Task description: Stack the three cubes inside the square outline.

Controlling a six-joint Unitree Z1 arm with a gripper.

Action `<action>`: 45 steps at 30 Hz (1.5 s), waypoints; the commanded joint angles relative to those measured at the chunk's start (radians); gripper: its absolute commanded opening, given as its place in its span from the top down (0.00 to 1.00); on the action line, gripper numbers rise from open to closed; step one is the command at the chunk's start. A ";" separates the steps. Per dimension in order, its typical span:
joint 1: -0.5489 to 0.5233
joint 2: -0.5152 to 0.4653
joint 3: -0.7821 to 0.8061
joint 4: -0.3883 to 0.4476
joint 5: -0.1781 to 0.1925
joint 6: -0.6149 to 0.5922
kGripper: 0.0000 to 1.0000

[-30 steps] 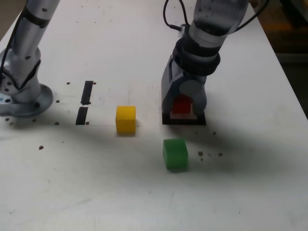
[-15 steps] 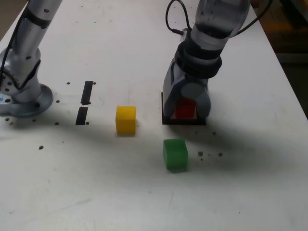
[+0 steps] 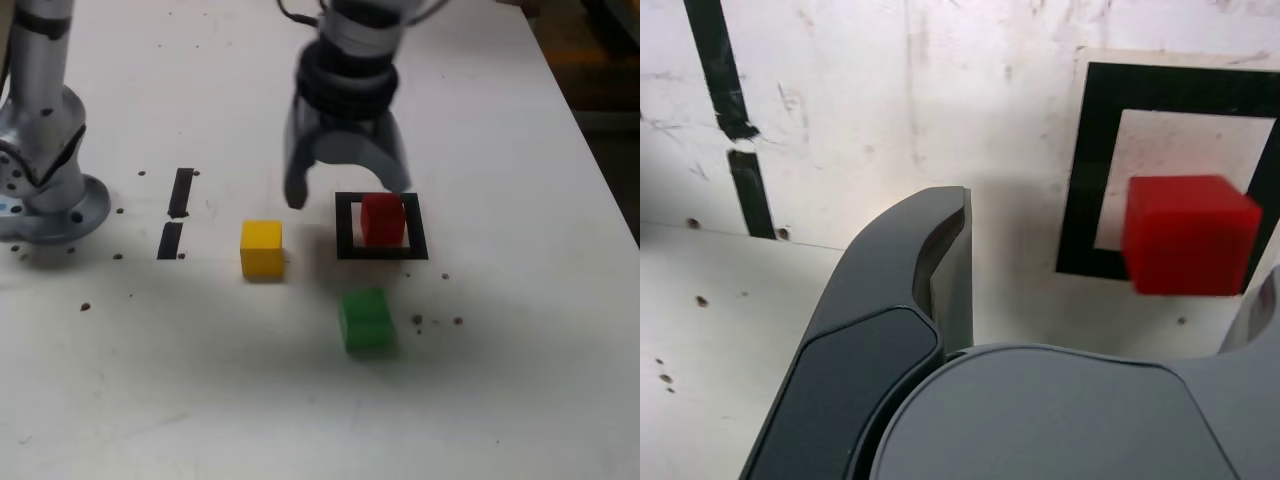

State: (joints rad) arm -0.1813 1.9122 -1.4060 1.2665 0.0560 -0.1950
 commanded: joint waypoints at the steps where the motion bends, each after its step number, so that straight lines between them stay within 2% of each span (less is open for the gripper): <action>1: -0.008 -0.128 0.032 -0.003 -0.011 0.018 0.00; 6: -0.040 -0.214 0.132 0.017 -0.043 0.041 0.01; 10: -0.074 -0.220 0.185 0.010 -0.057 0.030 0.03; 18: -0.118 -0.167 0.333 -0.167 -0.094 -0.011 0.06; 24: -0.118 -0.137 0.355 -0.191 -0.096 -0.012 0.13; 28: -0.118 -0.121 0.363 -0.197 -0.100 -0.027 0.25; 35: -0.118 -0.119 0.408 -0.273 -0.082 -0.061 0.58; 40: -0.122 -0.118 0.431 -0.333 -0.079 -0.061 0.69; 45: -0.129 -0.117 0.425 -0.336 -0.071 -0.062 0.76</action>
State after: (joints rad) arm -0.3084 1.7910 -0.9755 0.9261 -0.0177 -0.2555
